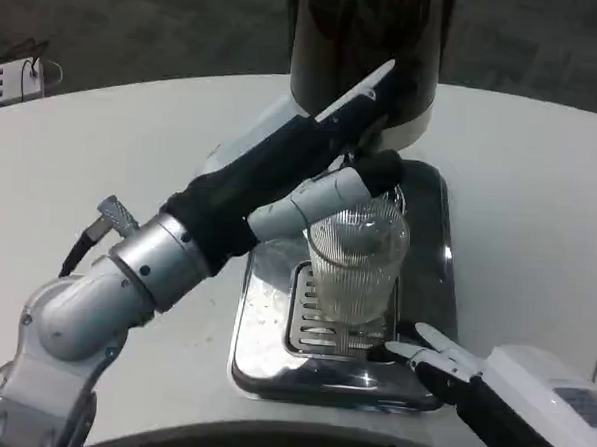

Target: Grasp the cup under the faucet to collect the drink, then remove the cup.

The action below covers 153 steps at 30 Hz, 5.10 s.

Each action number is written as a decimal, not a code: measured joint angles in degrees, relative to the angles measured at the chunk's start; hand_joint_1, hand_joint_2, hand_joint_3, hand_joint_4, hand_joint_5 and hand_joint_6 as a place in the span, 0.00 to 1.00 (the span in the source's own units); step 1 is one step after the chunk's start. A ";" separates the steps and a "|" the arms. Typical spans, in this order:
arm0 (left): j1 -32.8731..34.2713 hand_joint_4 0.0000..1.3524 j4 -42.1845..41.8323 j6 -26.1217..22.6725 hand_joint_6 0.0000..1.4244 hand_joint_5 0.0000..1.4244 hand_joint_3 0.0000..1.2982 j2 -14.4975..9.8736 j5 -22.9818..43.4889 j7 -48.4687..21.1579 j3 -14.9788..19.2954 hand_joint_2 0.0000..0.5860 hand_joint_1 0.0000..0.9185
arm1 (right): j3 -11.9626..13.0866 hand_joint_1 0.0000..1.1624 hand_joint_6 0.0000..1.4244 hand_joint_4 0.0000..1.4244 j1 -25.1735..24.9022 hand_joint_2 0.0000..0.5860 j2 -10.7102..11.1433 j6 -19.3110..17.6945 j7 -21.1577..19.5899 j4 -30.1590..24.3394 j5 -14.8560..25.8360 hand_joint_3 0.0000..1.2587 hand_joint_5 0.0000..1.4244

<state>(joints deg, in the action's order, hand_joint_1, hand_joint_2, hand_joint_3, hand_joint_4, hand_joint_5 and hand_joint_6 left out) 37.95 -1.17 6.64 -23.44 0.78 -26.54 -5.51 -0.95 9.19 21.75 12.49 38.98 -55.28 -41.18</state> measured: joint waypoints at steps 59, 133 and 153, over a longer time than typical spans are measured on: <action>3.43 0.00 -1.76 2.88 0.03 0.00 0.00 -5.41 -10.50 -2.25 -4.30 0.00 0.00 | -1.78 0.71 0.04 0.00 -21.29 0.36 -12.46 0.45 -34.25 39.79 20.67 0.00 0.04; -31.20 0.00 -17.61 -0.57 0.08 0.00 0.00 -11.77 -5.98 2.07 17.84 0.01 0.00 | -6.30 0.70 0.04 0.00 -33.80 0.37 -14.97 -5.53 -37.85 56.58 25.14 0.00 0.04; -34.04 0.00 -13.99 -0.59 0.08 0.00 0.00 -13.78 -8.05 1.68 16.42 0.01 0.00 | -6.37 0.69 0.06 0.03 -36.53 0.37 -18.03 -8.39 -40.65 61.88 25.41 0.00 0.07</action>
<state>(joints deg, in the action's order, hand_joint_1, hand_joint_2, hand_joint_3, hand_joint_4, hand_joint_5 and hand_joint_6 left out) 3.91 -15.16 6.05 -37.22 -7.27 -24.85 10.92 -7.33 -27.35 3.73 4.10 -1.67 6.61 -15.76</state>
